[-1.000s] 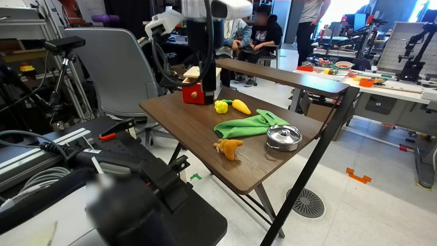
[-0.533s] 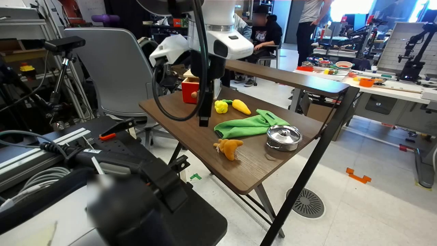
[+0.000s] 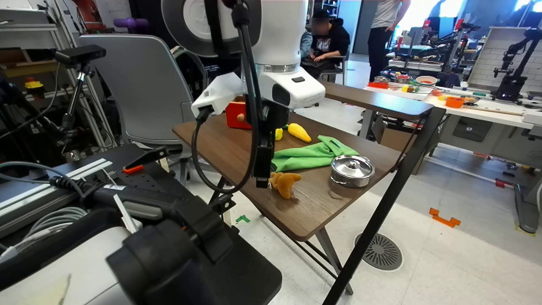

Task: Put the brown toy inside the drawer

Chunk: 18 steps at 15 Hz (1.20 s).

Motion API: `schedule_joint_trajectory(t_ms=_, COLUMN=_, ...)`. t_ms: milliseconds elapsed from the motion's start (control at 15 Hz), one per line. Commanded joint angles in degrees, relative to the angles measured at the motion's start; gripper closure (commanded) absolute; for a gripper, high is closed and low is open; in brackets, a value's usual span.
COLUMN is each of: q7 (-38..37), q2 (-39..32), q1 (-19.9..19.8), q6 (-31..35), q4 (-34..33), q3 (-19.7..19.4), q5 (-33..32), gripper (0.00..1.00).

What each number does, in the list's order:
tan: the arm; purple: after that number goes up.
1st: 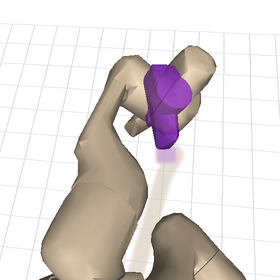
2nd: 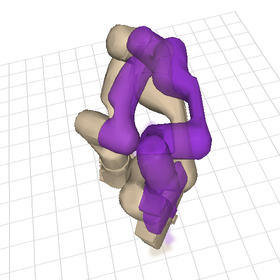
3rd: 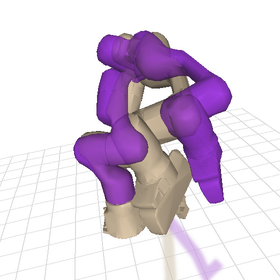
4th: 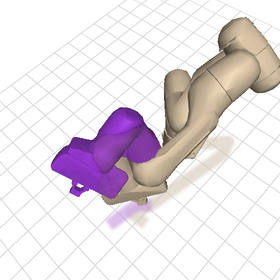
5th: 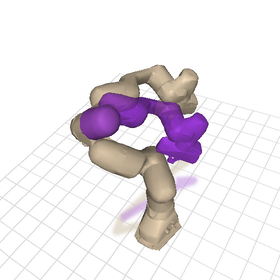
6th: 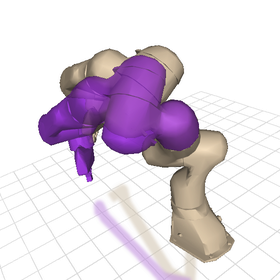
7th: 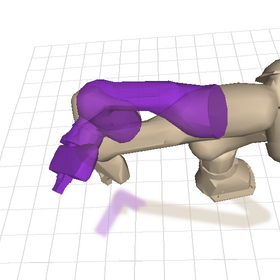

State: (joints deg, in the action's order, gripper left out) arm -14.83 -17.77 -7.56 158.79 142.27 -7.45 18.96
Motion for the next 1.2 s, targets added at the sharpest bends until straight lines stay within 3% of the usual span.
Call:
schedule_joint_trajectory(t_ms=0, q7=-0.4, q2=-3.3, q1=-1.0, q6=4.8, q4=-1.3, q3=-0.8, q5=0.1, gripper=0.0)
schedule_joint_trajectory(t_ms=467, q7=-0.2, q2=-7.6, q1=-3.3, q6=8.1, q4=-5.0, q3=0.4, q5=1.3, gripper=0.0)
schedule_joint_trajectory(t_ms=600, q7=0.0, q2=-8.5, q1=-3.7, q6=7.0, q4=-6.2, q3=0.9, q5=1.3, gripper=0.26)
schedule_joint_trajectory(t_ms=1133, q7=0.3, q2=-11.0, q1=-4.0, q6=6.8, q4=-8.2, q3=1.7, q5=0.9, gripper=0.87)
